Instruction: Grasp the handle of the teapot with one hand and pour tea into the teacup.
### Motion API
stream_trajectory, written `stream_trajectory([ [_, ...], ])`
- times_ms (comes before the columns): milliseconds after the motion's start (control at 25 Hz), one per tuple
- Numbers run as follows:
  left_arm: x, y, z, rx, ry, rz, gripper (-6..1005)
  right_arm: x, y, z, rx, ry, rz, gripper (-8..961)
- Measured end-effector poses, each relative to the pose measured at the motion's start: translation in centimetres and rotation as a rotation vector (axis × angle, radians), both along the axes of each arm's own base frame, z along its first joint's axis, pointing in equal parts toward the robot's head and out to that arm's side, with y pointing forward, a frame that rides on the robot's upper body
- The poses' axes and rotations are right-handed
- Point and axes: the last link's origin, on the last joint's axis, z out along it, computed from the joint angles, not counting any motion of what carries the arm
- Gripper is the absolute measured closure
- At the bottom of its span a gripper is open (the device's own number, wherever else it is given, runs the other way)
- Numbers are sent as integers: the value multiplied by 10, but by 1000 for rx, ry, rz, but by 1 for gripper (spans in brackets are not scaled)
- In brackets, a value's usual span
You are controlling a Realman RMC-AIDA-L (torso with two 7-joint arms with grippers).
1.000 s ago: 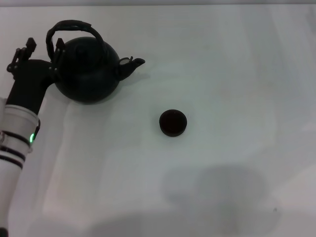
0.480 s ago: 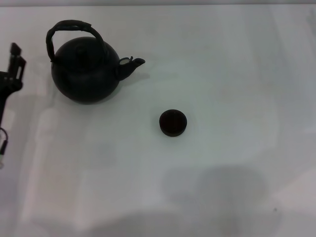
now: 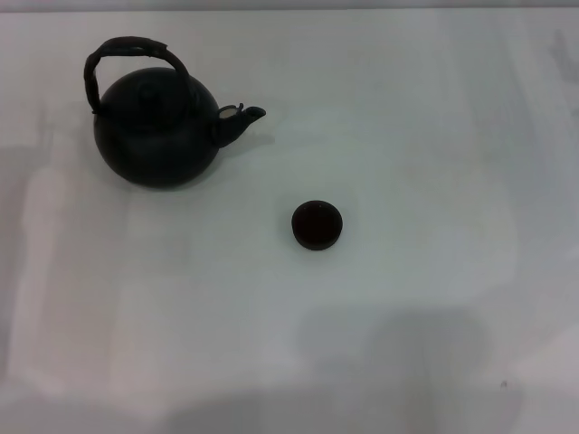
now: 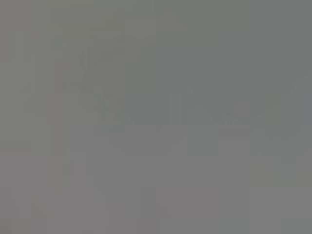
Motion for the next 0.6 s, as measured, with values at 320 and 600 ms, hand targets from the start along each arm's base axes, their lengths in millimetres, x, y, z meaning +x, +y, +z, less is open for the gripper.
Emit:
stream_trajectory([
  [320,-2,26,2,-18,-10,69,319,3,-4,-4,-15,26,-9,124],
  [600,3,42,0,-55,-4,78,319,1,0,-2,-12,25,-6,124],
])
